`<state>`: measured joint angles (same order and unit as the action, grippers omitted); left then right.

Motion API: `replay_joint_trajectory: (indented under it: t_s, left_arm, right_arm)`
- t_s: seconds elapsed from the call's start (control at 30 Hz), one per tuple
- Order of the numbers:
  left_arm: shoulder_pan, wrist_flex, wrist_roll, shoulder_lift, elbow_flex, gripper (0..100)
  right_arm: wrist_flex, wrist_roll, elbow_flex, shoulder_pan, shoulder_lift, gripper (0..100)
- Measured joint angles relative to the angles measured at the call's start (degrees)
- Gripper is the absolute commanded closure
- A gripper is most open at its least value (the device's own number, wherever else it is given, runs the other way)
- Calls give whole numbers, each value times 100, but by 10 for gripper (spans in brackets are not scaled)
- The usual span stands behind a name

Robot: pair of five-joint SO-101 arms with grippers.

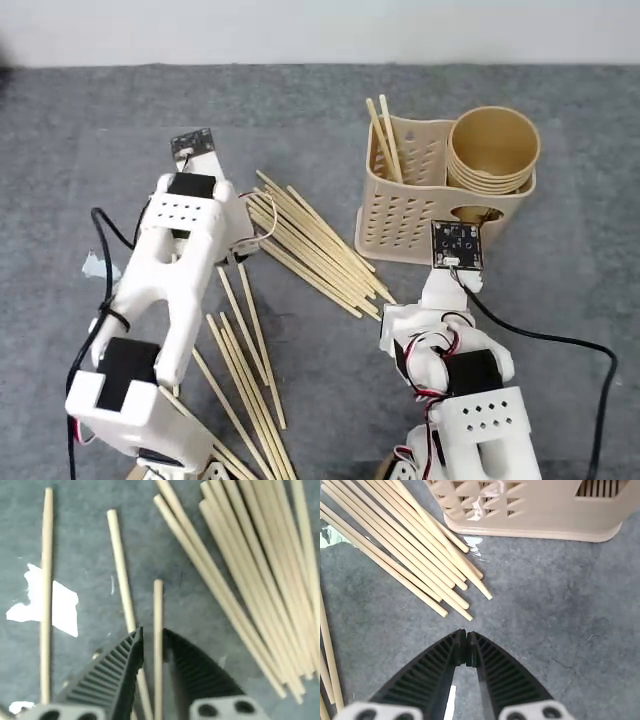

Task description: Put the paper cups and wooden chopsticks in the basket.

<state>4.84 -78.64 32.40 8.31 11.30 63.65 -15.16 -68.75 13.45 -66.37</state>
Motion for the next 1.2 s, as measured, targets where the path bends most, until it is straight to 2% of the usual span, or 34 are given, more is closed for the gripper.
replay_joint_trajectory:
  t_s: [0.07, 0.23, 0.57, 0.7, 0.87, 1.2]
  left_arm:
    - [-114, -53, -105, 0, 0, 764]
    - [-185, -53, -422, 185, 0, 778]
    - [-211, 431, -527, 1477, -70, 986]
    - [-211, 431, -492, 1609, -220, 986]
    - [-167, 519, 44, 1618, -220, 987]
    - [79, 448, 615, 1644, -563, 988]
  right_arm:
    - [0, 0, 0, 0, 0, 989]
    - [0, 0, 0, 0, 0, 989]
    - [0, 0, 0, 0, 0, 989]
    - [0, 0, 0, 0, 0, 989]
    - [0, 0, 0, 0, 0, 989]
    - [0, 0, 0, 0, 0, 989]
